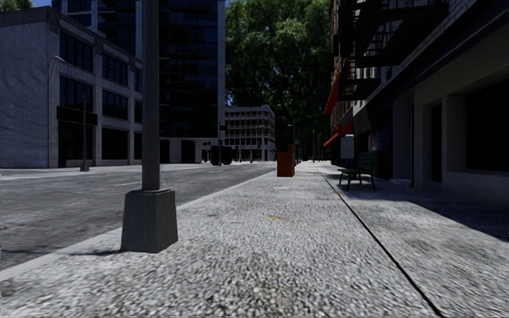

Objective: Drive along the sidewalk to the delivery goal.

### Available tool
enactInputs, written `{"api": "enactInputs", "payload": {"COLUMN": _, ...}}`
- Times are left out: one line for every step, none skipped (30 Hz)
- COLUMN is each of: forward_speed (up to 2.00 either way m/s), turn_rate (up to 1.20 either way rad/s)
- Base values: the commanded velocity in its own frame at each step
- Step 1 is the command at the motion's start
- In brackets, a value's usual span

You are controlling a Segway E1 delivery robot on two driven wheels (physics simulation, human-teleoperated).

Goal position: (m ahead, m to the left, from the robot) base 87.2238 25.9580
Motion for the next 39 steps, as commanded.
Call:
{"api": "enactInputs", "payload": {"forward_speed": 1.77, "turn_rate": -0.38}}
{"api": "enactInputs", "payload": {"forward_speed": 2.0, "turn_rate": -0.14}}
{"api": "enactInputs", "payload": {"forward_speed": 2.0, "turn_rate": 0.0}}
{"api": "enactInputs", "payload": {"forward_speed": 2.0, "turn_rate": 0.0}}
{"api": "enactInputs", "payload": {"forward_speed": 2.0, "turn_rate": 0.0}}
{"api": "enactInputs", "payload": {"forward_speed": 2.0, "turn_rate": 0.0}}
{"api": "enactInputs", "payload": {"forward_speed": 2.0, "turn_rate": 0.0}}
{"api": "enactInputs", "payload": {"forward_speed": 2.0, "turn_rate": 0.0}}
{"api": "enactInputs", "payload": {"forward_speed": 2.0, "turn_rate": 0.0}}
{"api": "enactInputs", "payload": {"forward_speed": 2.0, "turn_rate": 0.0}}
{"api": "enactInputs", "payload": {"forward_speed": 2.0, "turn_rate": 0.0}}
{"api": "enactInputs", "payload": {"forward_speed": 2.0, "turn_rate": 0.0}}
{"api": "enactInputs", "payload": {"forward_speed": 2.0, "turn_rate": 0.0}}
{"api": "enactInputs", "payload": {"forward_speed": 2.0, "turn_rate": 0.0}}
{"api": "enactInputs", "payload": {"forward_speed": 2.0, "turn_rate": 0.0}}
{"api": "enactInputs", "payload": {"forward_speed": 2.0, "turn_rate": -0.16}}
{"api": "enactInputs", "payload": {"forward_speed": 2.0, "turn_rate": -0.24}}
{"api": "enactInputs", "payload": {"forward_speed": 2.0, "turn_rate": -0.26}}
{"api": "enactInputs", "payload": {"forward_speed": 2.0, "turn_rate": -0.27}}
{"api": "enactInputs", "payload": {"forward_speed": 2.0, "turn_rate": -0.27}}
{"api": "enactInputs", "payload": {"forward_speed": 2.0, "turn_rate": -0.27}}
{"api": "enactInputs", "payload": {"forward_speed": 2.0, "turn_rate": -0.27}}
{"api": "enactInputs", "payload": {"forward_speed": 2.0, "turn_rate": -0.27}}
{"api": "enactInputs", "payload": {"forward_speed": 2.0, "turn_rate": -0.27}}
{"api": "enactInputs", "payload": {"forward_speed": 2.0, "turn_rate": -0.27}}
{"api": "enactInputs", "payload": {"forward_speed": 2.0, "turn_rate": -0.27}}
{"api": "enactInputs", "payload": {"forward_speed": 2.0, "turn_rate": -0.27}}
{"api": "enactInputs", "payload": {"forward_speed": 2.0, "turn_rate": -0.27}}
{"api": "enactInputs", "payload": {"forward_speed": 2.0, "turn_rate": -0.27}}
{"api": "enactInputs", "payload": {"forward_speed": 2.0, "turn_rate": -0.27}}
{"api": "enactInputs", "payload": {"forward_speed": 2.0, "turn_rate": -0.27}}
{"api": "enactInputs", "payload": {"forward_speed": 2.0, "turn_rate": -0.27}}
{"api": "enactInputs", "payload": {"forward_speed": 2.0, "turn_rate": -0.27}}
{"api": "enactInputs", "payload": {"forward_speed": 2.0, "turn_rate": -0.27}}
{"api": "enactInputs", "payload": {"forward_speed": 2.0, "turn_rate": -0.27}}
{"api": "enactInputs", "payload": {"forward_speed": 2.0, "turn_rate": -0.27}}
{"api": "enactInputs", "payload": {"forward_speed": 2.0, "turn_rate": -0.27}}
{"api": "enactInputs", "payload": {"forward_speed": 2.0, "turn_rate": -0.27}}
{"api": "enactInputs", "payload": {"forward_speed": 2.0, "turn_rate": -0.27}}
